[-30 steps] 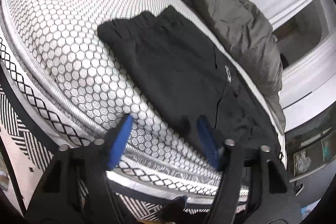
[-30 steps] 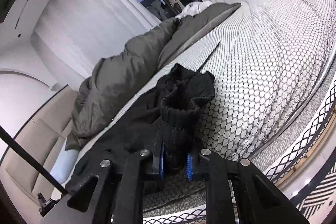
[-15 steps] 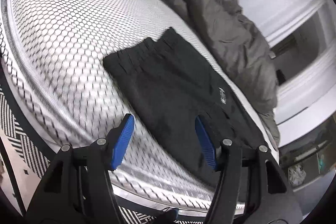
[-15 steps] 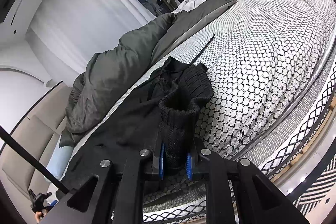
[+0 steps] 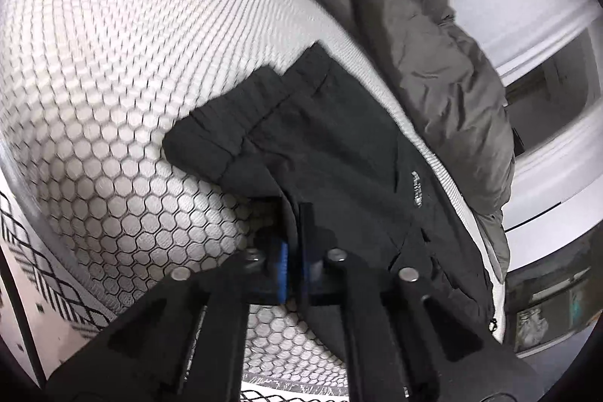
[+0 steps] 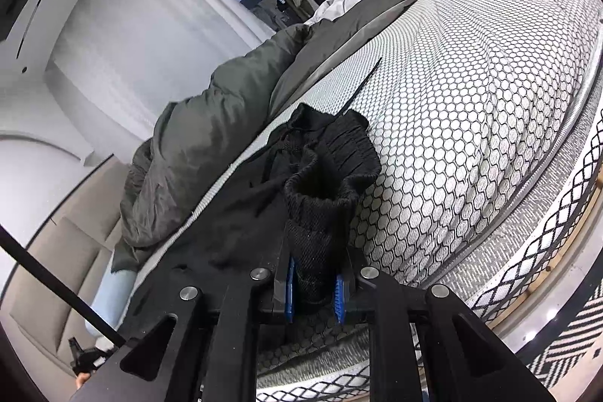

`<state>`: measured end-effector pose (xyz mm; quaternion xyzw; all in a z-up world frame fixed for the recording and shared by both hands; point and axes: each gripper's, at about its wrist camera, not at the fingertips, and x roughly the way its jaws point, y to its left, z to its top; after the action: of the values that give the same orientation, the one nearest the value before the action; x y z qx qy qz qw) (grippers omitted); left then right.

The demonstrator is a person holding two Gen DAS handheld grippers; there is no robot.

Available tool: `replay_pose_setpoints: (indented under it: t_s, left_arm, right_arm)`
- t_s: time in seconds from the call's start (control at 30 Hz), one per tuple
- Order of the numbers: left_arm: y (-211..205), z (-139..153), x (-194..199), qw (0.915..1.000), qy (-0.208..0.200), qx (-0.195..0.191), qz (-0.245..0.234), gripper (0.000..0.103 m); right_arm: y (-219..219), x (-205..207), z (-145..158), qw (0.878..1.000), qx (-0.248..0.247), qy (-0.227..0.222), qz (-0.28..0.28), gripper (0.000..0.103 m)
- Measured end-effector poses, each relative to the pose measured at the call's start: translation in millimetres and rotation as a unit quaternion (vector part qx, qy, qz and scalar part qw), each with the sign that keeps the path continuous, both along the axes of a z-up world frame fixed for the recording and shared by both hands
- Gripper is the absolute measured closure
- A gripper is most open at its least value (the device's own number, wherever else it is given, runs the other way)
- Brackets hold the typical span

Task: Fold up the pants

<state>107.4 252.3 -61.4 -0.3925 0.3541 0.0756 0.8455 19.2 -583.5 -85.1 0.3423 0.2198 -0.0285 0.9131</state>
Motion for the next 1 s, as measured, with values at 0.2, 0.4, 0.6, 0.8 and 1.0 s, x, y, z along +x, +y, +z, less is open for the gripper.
replay_pose_setpoints:
  t_s: [0.2, 0.4, 0.6, 0.8, 1.0]
  left_arm:
    - [-6, 45, -20, 0.9979, -0.056, 0.030, 0.014, 0.103]
    - [3, 83, 15, 0.9968, -0.069, 0.035, 0.018, 0.103]
    - [16, 100, 104, 0.9984, -0.042, 0.037, 0.010, 0.103]
    - [21, 89, 222, 0.9963, 0.018, 0.082, 0.022, 0.102]
    - [24, 55, 319, 0.9876, 0.090, 0.127, 0.022, 0.086]
  right_arm:
    - [10, -13, 35, 0.999, -0.035, -0.019, -0.006, 0.091]
    - [17, 11, 86, 0.998, -0.054, -0.026, -0.006, 0.091]
    - [28, 85, 130, 0.996, -0.084, -0.006, -0.013, 0.091]
    - [34, 210, 149, 0.990, -0.132, 0.036, -0.019, 0.091]
    - [30, 336, 110, 0.989, -0.117, 0.092, -0.015, 0.069]
